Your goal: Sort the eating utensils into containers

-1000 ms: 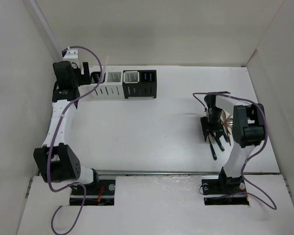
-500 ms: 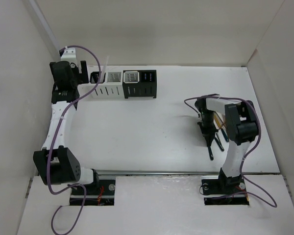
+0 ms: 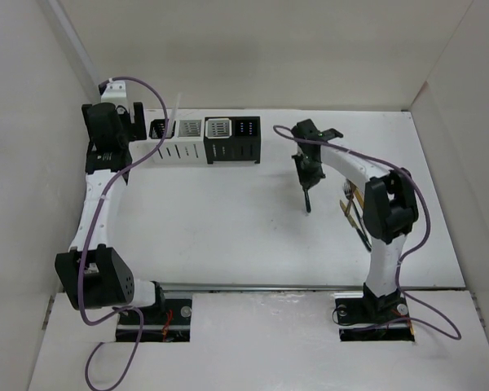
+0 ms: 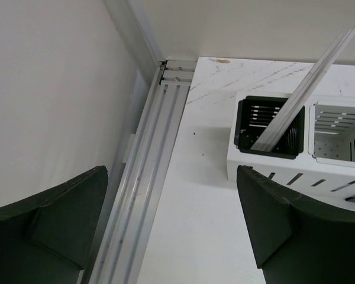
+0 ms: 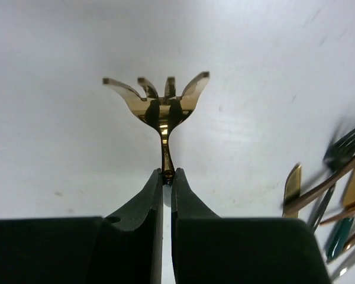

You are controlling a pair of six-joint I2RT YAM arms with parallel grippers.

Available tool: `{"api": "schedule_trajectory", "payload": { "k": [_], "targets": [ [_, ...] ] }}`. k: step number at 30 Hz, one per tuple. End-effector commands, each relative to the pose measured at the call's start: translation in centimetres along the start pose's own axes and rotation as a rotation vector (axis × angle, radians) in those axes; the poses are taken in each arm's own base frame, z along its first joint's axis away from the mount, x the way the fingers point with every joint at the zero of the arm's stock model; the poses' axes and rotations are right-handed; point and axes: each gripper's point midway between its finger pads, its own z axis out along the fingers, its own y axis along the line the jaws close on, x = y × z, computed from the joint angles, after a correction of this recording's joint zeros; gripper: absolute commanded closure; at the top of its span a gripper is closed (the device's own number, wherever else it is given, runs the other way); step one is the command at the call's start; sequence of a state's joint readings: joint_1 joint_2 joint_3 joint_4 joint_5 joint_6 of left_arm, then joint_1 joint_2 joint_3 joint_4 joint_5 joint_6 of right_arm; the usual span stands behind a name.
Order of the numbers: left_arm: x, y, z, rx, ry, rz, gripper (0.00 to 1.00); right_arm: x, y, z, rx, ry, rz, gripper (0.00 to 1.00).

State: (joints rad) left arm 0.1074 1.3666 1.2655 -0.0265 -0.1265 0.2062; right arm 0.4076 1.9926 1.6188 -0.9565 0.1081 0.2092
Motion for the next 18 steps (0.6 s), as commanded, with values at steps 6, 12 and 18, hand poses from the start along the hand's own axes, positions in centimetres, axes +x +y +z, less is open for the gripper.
{"api": "schedule_trajectory", "payload": {
  "k": [6, 12, 18],
  "targets": [
    [-0.2, 0.3, -1.5, -0.006, -0.047, -0.025, 0.11, -18.5, 4.9, -19.4, -0.161, -0.895, 0.068, 1.0],
    [2.5, 1.3, -1.6, -0.136, -0.009, -0.253, 0.08, -25.1, 9.5, -24.9, -0.256, -1.243, 0.096, 1.0],
    [3.5, 1.4, -2.1, -0.172, -0.013, -0.384, 0.09, -28.4, 13.7, -21.5, -0.265, -1.257, 0.042, 1.0]
  ]
}}
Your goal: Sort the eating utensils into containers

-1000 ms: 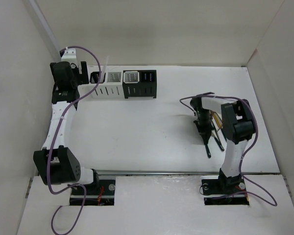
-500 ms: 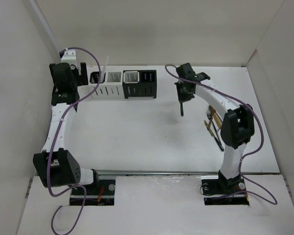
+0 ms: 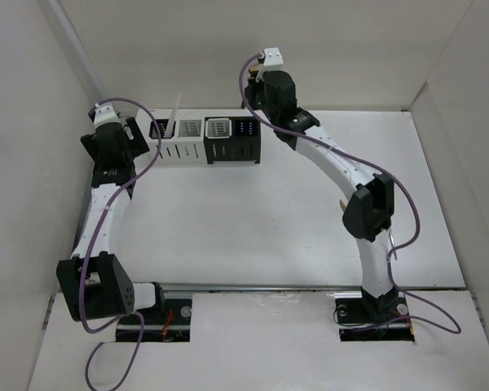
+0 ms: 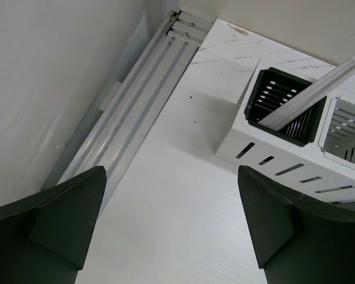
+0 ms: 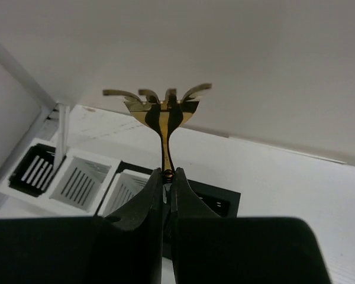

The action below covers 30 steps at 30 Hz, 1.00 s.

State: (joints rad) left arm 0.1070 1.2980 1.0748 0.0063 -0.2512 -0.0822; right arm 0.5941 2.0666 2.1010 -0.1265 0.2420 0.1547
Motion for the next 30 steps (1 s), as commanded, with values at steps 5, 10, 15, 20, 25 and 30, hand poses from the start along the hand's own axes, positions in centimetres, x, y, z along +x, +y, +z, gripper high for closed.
{"api": "schedule_trajectory", "payload": {
  "k": [5, 10, 15, 20, 25, 30],
  "targets": [
    [-1.3, 0.7, -0.9, -0.034, -0.076, -0.087, 0.09, 4.2, -1.2, 4.2, 0.073, -0.023, -0.024, 1.0],
    [-1.9, 0.8, -0.9, -0.039, -0.099, -0.095, 0.09, 9.2, -0.6, 5.0, 0.068, 0.06, -0.05, 1.0],
    [-2.4, 0.6, -1.1, -0.019, -0.114, -0.065, 0.04, 9.9, 0.3, 3.5, 0.041, 0.09, -0.096, 0.75],
    [-1.9, 0.1, -1.1, 0.022, -0.1, -0.001, 0.0, 3.8, -0.2, 0.4, 0.066, 0.015, -0.097, 0.1],
    [-1.5, 2.0, -1.2, -0.092, -0.106, -0.06, 0.0, 1.2, -5.2, -6.8, 0.099, 0.197, -0.187, 0.01],
    [-0.7, 2.4, -1.3, -0.093, -0.117, -0.007, 0.0, 13.9, -15.4, -15.7, 0.178, 0.806, -0.194, 0.15]
  ]
}}
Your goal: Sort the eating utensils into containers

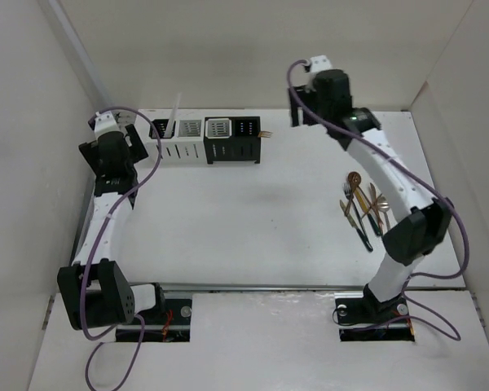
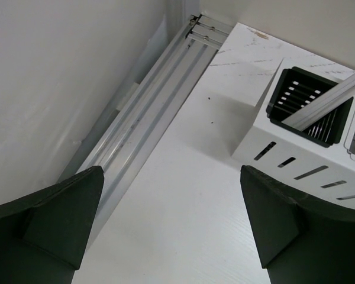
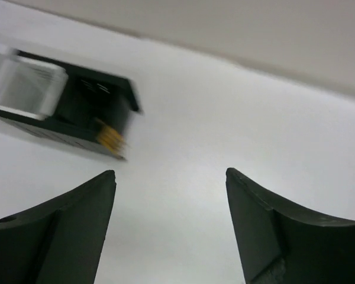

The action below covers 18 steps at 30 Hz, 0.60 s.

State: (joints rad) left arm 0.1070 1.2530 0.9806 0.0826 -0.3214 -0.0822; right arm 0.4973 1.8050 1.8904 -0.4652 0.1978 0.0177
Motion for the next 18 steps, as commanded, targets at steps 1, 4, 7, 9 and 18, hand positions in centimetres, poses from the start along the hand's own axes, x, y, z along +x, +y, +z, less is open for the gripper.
{"api": "schedule_trajectory", "payload": {
  "k": [1, 4, 7, 9, 18],
  "targets": [
    [-2.1, 0.7, -1.1, -0.023, -0.102, -0.006, 0.0, 17.4, -7.2, -4.0, 0.096, 0.659, -0.042, 0.23],
    [-1.1, 0.5, -1.2, -0.037, -0.093, 0.05, 0.0, 25.0, -10.0, -8.9, 0.192, 0.987, -0.031, 0.35],
    [-1.0, 0.6, -1.3, -0.07, -0.109, 0.082, 0.0, 28.7, -10.3, -11.8, 0.192, 1.136, 0.031, 0.35],
    [-0.6, 0.4, -1.7, -0.09, -0.135, 0.122, 0.0, 30.0, -11.0, -12.7, 0.236, 1.177, 0.082, 0.35],
    [-2.6, 0.6, -3.8, -0.145, -0.279, 0.164, 0.0, 35.1, -13.4, -14.6, 0.389, 1.394, 0.126, 0.38]
  ]
}}
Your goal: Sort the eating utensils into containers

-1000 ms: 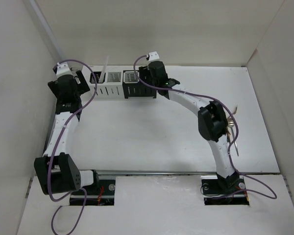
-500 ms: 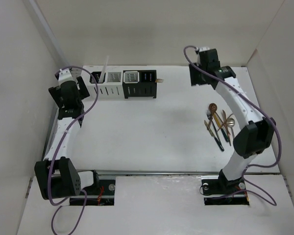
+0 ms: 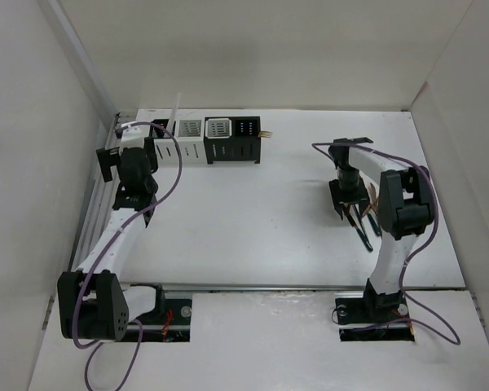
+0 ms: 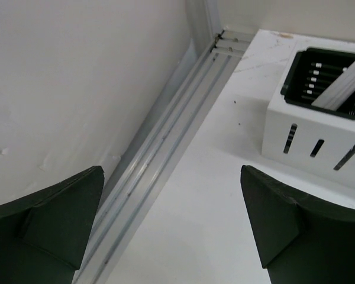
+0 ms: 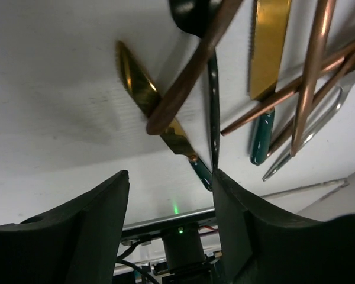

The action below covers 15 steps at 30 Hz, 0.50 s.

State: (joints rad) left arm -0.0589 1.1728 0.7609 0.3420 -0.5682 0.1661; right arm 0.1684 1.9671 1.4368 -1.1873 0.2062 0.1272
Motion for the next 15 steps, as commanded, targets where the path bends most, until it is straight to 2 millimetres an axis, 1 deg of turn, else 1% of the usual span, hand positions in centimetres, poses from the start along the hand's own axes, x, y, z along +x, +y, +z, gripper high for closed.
{"api": "schedule_trajectory", "payload": {
  "k": [1, 2, 3, 4, 5, 6, 8, 9, 10, 12, 13, 15],
  "targets": [
    [-4.2, 2.1, -0.9, -0.069, -0.143, -0.065, 0.0, 1.6, -0.9, -0.4, 0.092, 0.059, 0.051, 0.36],
    [-4.2, 1.9, -0.9, -0.06, -0.144, -0.065, 0.0, 1.3, -1.6, -0.7, 0.134, 0.048, 0.062, 0.32],
    [-4.2, 1.8, -1.1, -0.047, -0.149, -0.075, 0.0, 1.5, -1.9, -1.0, 0.145, 0.045, 0.071, 0.3],
    [-4.5, 1.8, -1.3, -0.039, -0.158, -0.079, 0.0, 1.5, -1.9, -1.0, 0.145, 0.045, 0.071, 0.27],
    [-4.1, 1.5, -1.3, -0.024, -0.153, -0.087, 0.0, 1.7, -1.4, -0.9, 0.087, 0.062, 0.071, 0.26],
    [-4.1, 1.4, -1.3, -0.023, -0.153, -0.096, 0.0, 2.1, -1.4, 0.1, 0.051, 0.094, 0.076, 0.23],
    [-4.0, 1.1, -1.4, 0.001, -0.157, -0.116, 0.0, 2.5, -1.1, 1.3, -0.005, 0.127, 0.079, 0.23],
    [-4.4, 1.0, -1.6, 0.014, -0.168, -0.121, 0.0, 3.0, -0.8, 2.0, -0.032, 0.159, 0.086, 0.23],
    [-4.2, 0.9, -1.6, 0.016, -0.16, -0.128, 0.0, 2.8, -0.8, 2.5, -0.046, 0.148, 0.101, 0.23],
    [-4.3, 0.5, -1.6, 0.038, -0.163, -0.135, 0.0, 3.0, -0.3, 3.5, -0.067, 0.171, 0.089, 0.23],
    [-4.5, 0.7, -1.8, 0.037, -0.171, -0.14, 0.0, 3.7, -0.4, 4.0, -0.066, 0.19, 0.095, 0.23],
    [-4.8, 0.7, -1.8, 0.037, -0.18, -0.146, 0.0, 4.2, -0.4, 5.2, -0.066, 0.214, 0.09, 0.24]
  ]
}}
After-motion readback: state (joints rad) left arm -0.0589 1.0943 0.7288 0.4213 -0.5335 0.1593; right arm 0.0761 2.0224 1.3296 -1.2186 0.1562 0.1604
